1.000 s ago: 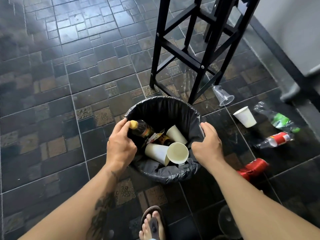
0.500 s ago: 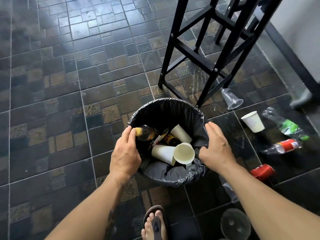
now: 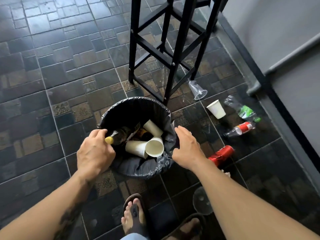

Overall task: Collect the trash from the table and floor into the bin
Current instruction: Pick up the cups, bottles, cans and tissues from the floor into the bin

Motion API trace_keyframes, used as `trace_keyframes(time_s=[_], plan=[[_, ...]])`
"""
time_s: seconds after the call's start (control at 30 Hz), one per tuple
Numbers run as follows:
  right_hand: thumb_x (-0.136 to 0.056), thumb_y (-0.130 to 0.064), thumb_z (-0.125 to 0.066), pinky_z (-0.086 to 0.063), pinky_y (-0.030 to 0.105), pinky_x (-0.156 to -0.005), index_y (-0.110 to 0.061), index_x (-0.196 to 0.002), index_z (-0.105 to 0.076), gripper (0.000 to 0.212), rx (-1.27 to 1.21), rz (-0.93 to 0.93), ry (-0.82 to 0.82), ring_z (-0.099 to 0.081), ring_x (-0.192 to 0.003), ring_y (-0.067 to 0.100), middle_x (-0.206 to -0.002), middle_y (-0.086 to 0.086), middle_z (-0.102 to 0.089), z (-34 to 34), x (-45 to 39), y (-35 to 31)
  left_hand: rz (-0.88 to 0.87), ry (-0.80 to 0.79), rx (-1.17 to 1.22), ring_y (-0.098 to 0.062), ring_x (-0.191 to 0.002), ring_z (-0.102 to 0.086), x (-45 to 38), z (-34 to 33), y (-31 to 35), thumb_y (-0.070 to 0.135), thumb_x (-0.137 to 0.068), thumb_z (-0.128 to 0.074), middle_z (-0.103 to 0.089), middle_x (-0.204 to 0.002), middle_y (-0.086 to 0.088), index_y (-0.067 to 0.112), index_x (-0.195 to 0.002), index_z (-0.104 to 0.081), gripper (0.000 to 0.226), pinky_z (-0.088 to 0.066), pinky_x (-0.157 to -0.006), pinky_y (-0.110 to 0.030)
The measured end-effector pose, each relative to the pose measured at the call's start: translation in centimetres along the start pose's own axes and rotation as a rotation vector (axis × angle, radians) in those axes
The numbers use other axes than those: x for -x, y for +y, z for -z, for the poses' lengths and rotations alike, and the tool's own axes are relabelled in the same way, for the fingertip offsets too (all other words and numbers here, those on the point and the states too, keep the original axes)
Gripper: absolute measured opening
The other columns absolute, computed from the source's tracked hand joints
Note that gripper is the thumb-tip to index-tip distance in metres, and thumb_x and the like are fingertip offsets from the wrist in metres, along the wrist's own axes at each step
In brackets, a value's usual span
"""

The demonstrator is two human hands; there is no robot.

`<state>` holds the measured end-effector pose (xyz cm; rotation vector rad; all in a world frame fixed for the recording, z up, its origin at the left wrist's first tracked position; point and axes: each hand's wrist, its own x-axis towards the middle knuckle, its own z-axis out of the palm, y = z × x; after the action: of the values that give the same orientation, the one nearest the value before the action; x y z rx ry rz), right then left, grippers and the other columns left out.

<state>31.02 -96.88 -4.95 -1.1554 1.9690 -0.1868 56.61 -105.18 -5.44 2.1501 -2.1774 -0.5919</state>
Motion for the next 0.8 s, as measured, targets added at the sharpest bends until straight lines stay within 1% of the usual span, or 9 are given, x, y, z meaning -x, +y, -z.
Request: trace_keyframes(time_s=[0.1,0.17,0.23,0.33,0.5,0.6,0.63,0.7,0.8], plan=[[-0.078,-0.008,-0.057,-0.037,0.032,-0.107,-0.015,-0.147,-0.037,0.072,-0.109,-0.037,0.054,-0.035,-0.14,0.021,-0.151,-0.001,-0.037,1.6,2.3,0.8,-0.02,-0.017,0.035,-0.035,-0.099,-0.062,1.3,1.2,2.6,0.013,-0.082,-0.052,-0.064,-0.122,-0.003,0.019,-0.116,-0.067,0.038,-0.049,-0.08,-0.041],[-0.081,-0.007,-0.06,-0.04,0.029,-0.102,-0.016,-0.145,-0.043,0.067,-0.218,-0.087,0.127,-0.046,-0.129,0.016,-0.141,-0.001,-0.048,3.5,4.2,1.3,-0.046,-0.037,0.083,-0.034,-0.099,-0.062,2.5,2.1,4.8,0.011,-0.08,-0.053,-0.065,-0.119,-0.002,0.02,-0.114,-0.069,0.038,-0.049,-0.082,-0.039],[-0.083,-0.007,-0.061,-0.044,0.026,-0.094,-0.02,-0.141,-0.048,0.062,-0.347,-0.171,0.175,-0.053,-0.115,0.011,-0.131,-0.006,-0.053,5.7,6.4,2.6,-0.087,-0.056,0.152,-0.031,-0.098,-0.063,3.9,2.9,7.4,0.01,-0.079,-0.055,-0.067,-0.116,0.0,0.02,-0.111,-0.071,0.037,-0.049,-0.083,-0.037],[-0.081,-0.01,-0.065,-0.051,0.032,-0.093,-0.026,-0.136,-0.053,0.058,-0.447,-0.272,0.232,-0.059,-0.112,0.013,-0.128,-0.006,-0.057,8.7,9.4,6.0,-0.182,-0.1,0.243,-0.026,-0.097,-0.064,6.1,3.3,12.0,0.005,-0.078,-0.058,-0.069,-0.111,0.002,0.018,-0.108,-0.073,0.036,-0.047,-0.081,-0.033],[-0.08,-0.013,-0.068,-0.051,0.034,-0.093,-0.031,-0.125,-0.058,0.05,-0.5,-0.411,0.249,-0.062,-0.103,0.013,-0.118,-0.008,-0.059,10.0,12.3,12.5,-0.365,-0.134,0.348,-0.014,-0.087,-0.066,8.5,1.4,18.7,0.0,-0.077,-0.057,-0.067,-0.1,0.011,0.019,-0.098,-0.075,0.033,-0.043,-0.077,-0.022],[-0.07,-0.02,-0.068,-0.05,0.041,-0.097,-0.033,-0.121,-0.06,0.053,-0.505,-0.46,0.241,-0.063,-0.103,0.017,-0.115,-0.007,-0.061,8.5,12.7,16.8,-0.441,-0.164,0.335,-0.015,-0.087,-0.067,10.3,-1.9,21.6,-0.001,-0.076,-0.053,-0.067,-0.099,0.009,0.018,-0.097,-0.074,0.035,-0.051,-0.077,-0.027],[-0.069,-0.019,-0.068,-0.049,0.041,-0.098,-0.032,-0.122,-0.06,0.055,-0.503,-0.464,0.22,-0.062,-0.105,0.018,-0.115,-0.006,-0.061,7.8,12.7,18.3,-0.465,-0.179,0.308,-0.017,-0.087,-0.068,10.9,-3.2,22.3,0.001,-0.076,-0.052,-0.068,-0.1,0.007,0.018,-0.098,-0.074,0.035,-0.052,-0.076,-0.03],[-0.072,-0.018,-0.07,-0.049,0.038,-0.099,-0.03,-0.125,-0.058,0.056,-0.474,-0.456,0.184,-0.06,-0.11,0.019,-0.118,-0.003,-0.06,6.5,12.5,21.0,-0.521,-0.22,0.246,-0.021,-0.089,-0.067,12.0,-6.4,23.5,0.002,-0.075,-0.052,-0.067,-0.104,0.005,0.018,-0.101,-0.073,0.037,-0.052,-0.075,-0.029],[-0.077,-0.017,-0.068,-0.047,0.035,-0.097,-0.028,-0.13,-0.053,0.056,-0.35,-0.404,0.129,-0.054,-0.115,0.021,-0.124,-0.002,-0.055,5.2,11.1,25.1,-0.612,-0.313,0.136,-0.022,-0.094,-0.064,13.1,-12.2,24.2,0.004,-0.075,-0.05,-0.065,-0.107,0.005,0.02,-0.108,-0.07,0.042,-0.053,-0.075,-0.032]])
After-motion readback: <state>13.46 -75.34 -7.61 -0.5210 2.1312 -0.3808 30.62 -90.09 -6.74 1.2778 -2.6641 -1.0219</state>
